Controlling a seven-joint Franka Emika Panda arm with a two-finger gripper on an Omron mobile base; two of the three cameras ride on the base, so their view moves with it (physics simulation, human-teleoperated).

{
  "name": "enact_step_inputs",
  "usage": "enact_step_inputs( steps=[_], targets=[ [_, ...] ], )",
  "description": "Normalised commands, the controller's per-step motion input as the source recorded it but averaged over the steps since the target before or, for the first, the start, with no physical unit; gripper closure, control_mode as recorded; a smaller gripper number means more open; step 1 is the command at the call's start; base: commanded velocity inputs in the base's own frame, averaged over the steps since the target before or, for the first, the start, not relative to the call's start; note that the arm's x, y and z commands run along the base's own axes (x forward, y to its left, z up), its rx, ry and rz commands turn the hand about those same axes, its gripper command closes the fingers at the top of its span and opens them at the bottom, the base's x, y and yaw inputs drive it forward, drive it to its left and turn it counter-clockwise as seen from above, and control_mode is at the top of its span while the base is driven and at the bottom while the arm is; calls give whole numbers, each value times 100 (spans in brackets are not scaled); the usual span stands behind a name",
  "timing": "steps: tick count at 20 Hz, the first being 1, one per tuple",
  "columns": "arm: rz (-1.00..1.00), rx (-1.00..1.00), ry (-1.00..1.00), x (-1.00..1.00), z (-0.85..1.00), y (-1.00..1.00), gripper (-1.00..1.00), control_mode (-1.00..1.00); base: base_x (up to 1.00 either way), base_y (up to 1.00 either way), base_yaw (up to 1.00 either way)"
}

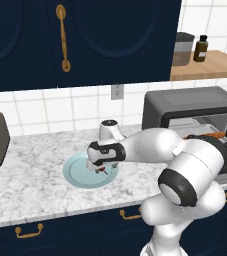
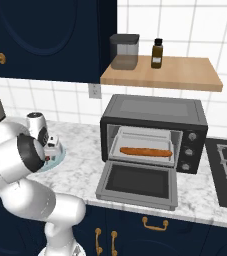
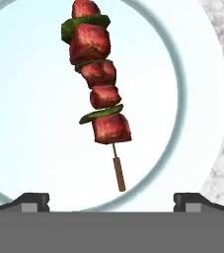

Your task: Pick up the kebab skewer and baguette bread, and place them inside the toaster oven. Close the toaster oven door and start by setting the timer.

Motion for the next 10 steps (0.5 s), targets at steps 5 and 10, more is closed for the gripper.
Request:
enact_step_inputs(
  steps=[5, 10],
  targets=[
    [0, 0, 0, 20, -19, 8, -100, -100, 0, 0, 0],
    [0, 0, 0, 19, -19, 13, -100, -100, 0, 0, 0]
  ],
)
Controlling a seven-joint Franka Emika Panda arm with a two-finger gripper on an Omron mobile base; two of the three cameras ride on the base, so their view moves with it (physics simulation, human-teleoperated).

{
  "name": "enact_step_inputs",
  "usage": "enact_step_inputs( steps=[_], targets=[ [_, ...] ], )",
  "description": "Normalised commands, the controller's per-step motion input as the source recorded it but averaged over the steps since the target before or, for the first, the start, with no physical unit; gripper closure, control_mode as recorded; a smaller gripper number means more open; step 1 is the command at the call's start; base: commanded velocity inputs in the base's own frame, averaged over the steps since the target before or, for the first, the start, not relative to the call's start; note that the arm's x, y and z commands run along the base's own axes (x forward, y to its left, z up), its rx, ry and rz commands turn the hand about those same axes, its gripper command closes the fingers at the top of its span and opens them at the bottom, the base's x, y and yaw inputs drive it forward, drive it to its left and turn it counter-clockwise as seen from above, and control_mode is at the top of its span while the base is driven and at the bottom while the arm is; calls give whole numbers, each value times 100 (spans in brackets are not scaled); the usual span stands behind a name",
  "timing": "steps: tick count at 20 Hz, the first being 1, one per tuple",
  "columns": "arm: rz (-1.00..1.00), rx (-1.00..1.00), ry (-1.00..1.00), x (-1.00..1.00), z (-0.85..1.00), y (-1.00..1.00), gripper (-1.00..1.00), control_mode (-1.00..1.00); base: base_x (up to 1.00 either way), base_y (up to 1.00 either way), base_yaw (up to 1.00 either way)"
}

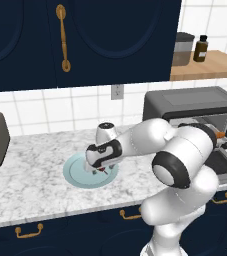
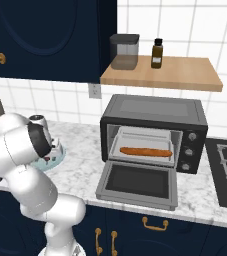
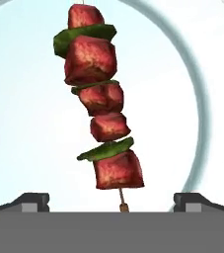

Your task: Pick up the kebab skewer and baguette bread, and place them inside the toaster oven. Close the toaster oven door and start by setting the timer.

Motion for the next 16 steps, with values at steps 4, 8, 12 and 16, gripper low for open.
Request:
enact_step_inputs(
  steps=[4, 8, 12, 16],
  targets=[
    [0, 0, 0, 27, -15, 10, -100, -100, 0, 0, 0],
    [0, 0, 0, 22, -14, 4, -100, -100, 0, 0, 0],
    [0, 0, 0, 9, -11, 1, -100, -100, 0, 0, 0],
    [0, 0, 0, -2, -7, 0, 100, -100, 0, 0, 0]
  ],
)
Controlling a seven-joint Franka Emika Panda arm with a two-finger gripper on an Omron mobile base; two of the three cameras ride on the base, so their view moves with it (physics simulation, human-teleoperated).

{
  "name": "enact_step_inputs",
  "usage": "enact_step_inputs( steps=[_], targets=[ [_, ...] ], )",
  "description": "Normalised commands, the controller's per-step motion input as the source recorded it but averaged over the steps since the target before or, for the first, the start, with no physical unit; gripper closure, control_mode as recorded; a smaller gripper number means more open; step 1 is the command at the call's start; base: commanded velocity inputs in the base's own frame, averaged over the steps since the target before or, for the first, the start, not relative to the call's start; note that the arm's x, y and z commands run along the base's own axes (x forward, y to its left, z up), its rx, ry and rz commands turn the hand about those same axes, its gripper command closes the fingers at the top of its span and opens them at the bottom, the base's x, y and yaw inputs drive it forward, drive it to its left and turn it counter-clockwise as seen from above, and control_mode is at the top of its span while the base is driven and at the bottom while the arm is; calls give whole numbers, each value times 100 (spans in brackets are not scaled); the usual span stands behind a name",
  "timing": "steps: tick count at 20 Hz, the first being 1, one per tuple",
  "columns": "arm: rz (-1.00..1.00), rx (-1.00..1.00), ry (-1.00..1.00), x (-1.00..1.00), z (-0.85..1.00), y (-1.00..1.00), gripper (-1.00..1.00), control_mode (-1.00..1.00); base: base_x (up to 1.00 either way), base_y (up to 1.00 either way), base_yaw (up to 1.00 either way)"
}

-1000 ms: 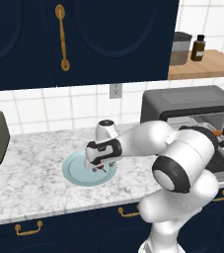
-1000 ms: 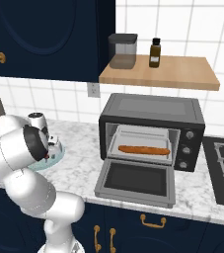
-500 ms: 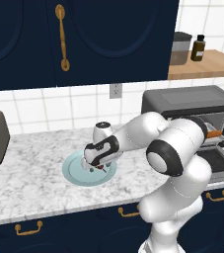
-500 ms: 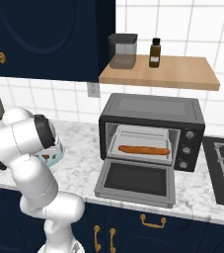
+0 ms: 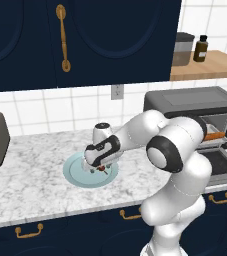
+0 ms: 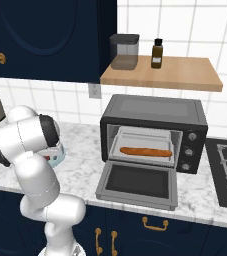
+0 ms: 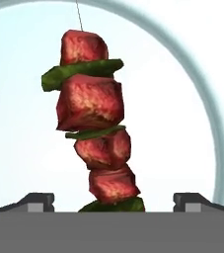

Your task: Pick up the kebab skewer and baguette bread, and place them inside the toaster oven. Close the toaster oven door and start by setting the timer.

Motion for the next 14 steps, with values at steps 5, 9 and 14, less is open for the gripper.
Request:
enact_step_inputs(
  steps=[5, 9, 14],
  targets=[
    [0, 0, 0, -3, -6, 0, 100, -100, 0, 0, 0],
    [0, 0, 0, -9, 0, 0, 100, -100, 0, 0, 0],
    [0, 0, -5, -36, 55, -20, 100, -100, 0, 0, 0]
  ],
)
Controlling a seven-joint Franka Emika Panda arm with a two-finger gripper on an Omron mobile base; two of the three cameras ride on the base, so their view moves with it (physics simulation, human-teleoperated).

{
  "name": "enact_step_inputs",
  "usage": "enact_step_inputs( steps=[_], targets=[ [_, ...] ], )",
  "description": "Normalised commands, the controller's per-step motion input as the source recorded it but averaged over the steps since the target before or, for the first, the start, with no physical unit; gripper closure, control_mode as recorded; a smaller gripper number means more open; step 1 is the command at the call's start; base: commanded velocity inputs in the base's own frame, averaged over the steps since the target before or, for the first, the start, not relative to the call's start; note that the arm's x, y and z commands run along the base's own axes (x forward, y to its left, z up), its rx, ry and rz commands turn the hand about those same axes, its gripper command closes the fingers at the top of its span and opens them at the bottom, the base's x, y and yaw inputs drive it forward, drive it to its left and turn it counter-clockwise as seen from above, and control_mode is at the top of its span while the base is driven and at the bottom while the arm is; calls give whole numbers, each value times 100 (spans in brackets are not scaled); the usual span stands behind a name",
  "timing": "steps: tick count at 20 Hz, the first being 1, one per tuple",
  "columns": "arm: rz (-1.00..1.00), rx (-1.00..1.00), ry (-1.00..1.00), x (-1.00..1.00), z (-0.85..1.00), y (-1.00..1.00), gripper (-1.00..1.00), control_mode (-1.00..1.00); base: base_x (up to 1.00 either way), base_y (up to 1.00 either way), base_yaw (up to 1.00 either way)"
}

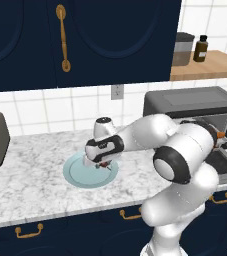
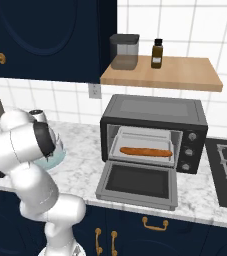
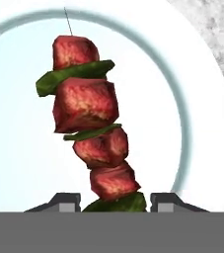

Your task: Pick up the kebab skewer and baguette bread, and place them inside the toaster oven. Close the toaster oven door and start by setting the timer.

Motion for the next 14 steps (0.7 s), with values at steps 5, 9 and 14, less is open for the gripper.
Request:
enact_step_inputs(
  steps=[5, 9, 14],
  targets=[
    [0, 0, -12, -73, 87, -66, 100, -100, 0, 0, 0],
    [0, 0, -1, -58, 93, -75, 100, -100, 0, 0, 0],
    [0, 0, 0, -47, 82, -85, 100, -100, 0, 0, 0]
  ],
)
